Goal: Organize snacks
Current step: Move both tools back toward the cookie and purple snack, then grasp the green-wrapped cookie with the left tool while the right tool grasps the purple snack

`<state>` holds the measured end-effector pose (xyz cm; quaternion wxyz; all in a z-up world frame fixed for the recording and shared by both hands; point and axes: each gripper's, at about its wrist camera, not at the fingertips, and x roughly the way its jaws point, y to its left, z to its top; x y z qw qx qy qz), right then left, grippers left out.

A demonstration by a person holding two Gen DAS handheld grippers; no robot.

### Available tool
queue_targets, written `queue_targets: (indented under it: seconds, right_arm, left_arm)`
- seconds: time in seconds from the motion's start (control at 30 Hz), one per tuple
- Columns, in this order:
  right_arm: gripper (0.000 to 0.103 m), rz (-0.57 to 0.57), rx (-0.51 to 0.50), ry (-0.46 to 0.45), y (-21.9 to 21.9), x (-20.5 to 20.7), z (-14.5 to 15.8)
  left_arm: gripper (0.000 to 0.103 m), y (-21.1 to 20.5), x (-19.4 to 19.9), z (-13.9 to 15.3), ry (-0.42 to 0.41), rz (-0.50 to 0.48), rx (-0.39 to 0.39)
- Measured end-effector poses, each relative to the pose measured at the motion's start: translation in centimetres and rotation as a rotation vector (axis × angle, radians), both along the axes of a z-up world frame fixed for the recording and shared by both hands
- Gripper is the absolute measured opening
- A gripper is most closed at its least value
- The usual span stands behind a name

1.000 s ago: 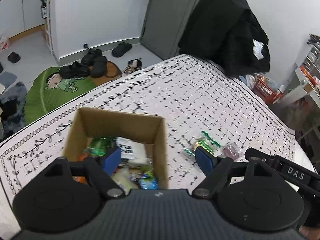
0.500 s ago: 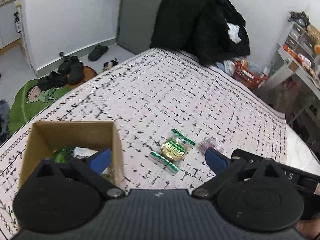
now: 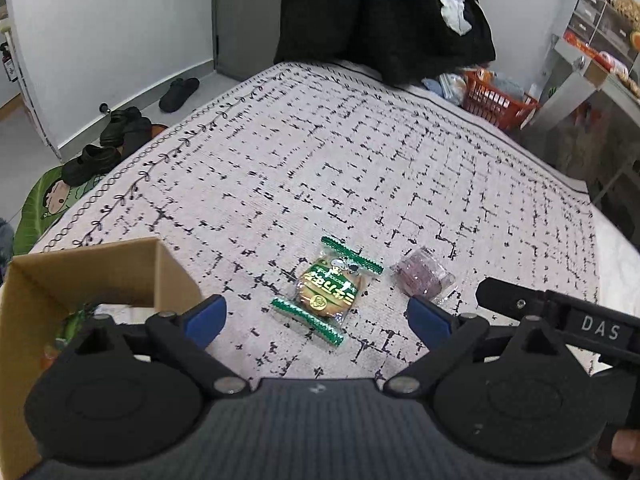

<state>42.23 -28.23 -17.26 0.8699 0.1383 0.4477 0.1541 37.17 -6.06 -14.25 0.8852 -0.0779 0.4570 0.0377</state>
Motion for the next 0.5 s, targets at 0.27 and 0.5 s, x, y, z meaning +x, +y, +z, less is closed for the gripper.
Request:
queue_targets:
  seconds: [0.27, 0.5]
  right_arm:
    - [0.097, 0.021, 0.031, 0.028, 0.4, 2.1, -1.6]
    - [0.082, 0.033, 0.051, 0.066, 1.1, 3.4, -3.2]
  left_arm:
    - [0.089, -0.7, 2.7, -2.8, 0.052, -0.044, 0.018]
    - [0.08, -1.0, 4.6, -5.3, 0.093, -0.064, 0.032]
